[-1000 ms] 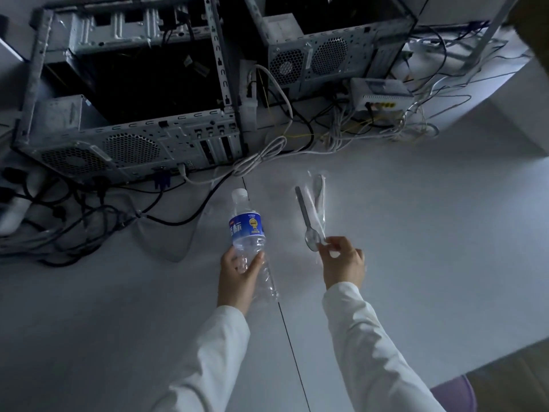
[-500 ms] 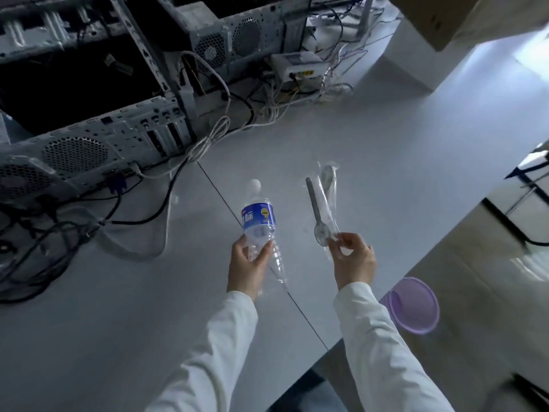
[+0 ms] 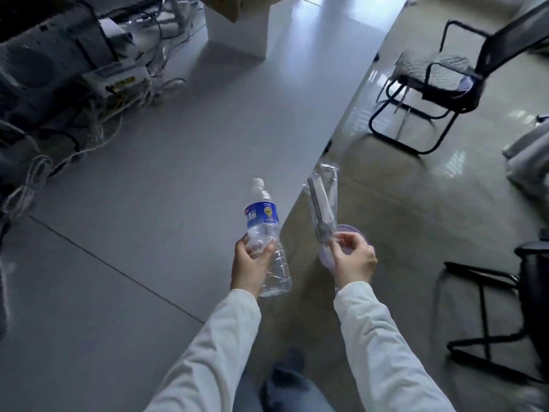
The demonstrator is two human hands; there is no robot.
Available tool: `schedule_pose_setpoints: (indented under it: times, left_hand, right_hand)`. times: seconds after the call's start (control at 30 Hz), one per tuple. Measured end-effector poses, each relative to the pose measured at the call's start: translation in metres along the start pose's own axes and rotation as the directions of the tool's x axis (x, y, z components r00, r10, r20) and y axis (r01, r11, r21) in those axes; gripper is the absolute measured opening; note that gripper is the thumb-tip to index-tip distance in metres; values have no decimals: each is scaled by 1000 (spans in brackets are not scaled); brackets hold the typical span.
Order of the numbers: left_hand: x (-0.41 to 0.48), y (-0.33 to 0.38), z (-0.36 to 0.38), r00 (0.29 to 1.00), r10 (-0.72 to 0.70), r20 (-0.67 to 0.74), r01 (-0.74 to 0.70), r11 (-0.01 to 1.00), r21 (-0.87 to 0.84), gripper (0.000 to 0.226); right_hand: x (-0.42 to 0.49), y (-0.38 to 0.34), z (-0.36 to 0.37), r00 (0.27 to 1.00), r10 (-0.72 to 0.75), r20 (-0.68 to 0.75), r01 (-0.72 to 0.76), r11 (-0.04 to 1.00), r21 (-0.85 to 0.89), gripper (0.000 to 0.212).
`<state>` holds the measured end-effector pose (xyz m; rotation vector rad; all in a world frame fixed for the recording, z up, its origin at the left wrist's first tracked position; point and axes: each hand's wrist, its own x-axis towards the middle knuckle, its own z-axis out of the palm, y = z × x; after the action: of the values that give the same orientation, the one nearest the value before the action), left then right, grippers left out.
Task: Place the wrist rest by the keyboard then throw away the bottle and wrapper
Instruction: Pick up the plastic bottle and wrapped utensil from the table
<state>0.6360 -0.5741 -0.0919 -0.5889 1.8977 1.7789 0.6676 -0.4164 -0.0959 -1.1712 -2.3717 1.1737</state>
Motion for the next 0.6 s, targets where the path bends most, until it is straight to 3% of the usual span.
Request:
schedule_pose_setpoints:
  times: [0.13,0.3,0.6]
  left_hand:
    - [-2,-6,77,994,-13,105,13,1000,0,58]
    - [-7,-13,164,974,-22,224,-5,993,119,63]
    - [18,-8,229,937,-81,339,2,974,228,61]
  right_hand:
    - [37,45,-50,993,84,-77,-82,996,20,16]
    - [72,101,-109,958,232,-170,-228,973,43,18]
    - [107,133,-130,911,356,-209,-332,933,142,10]
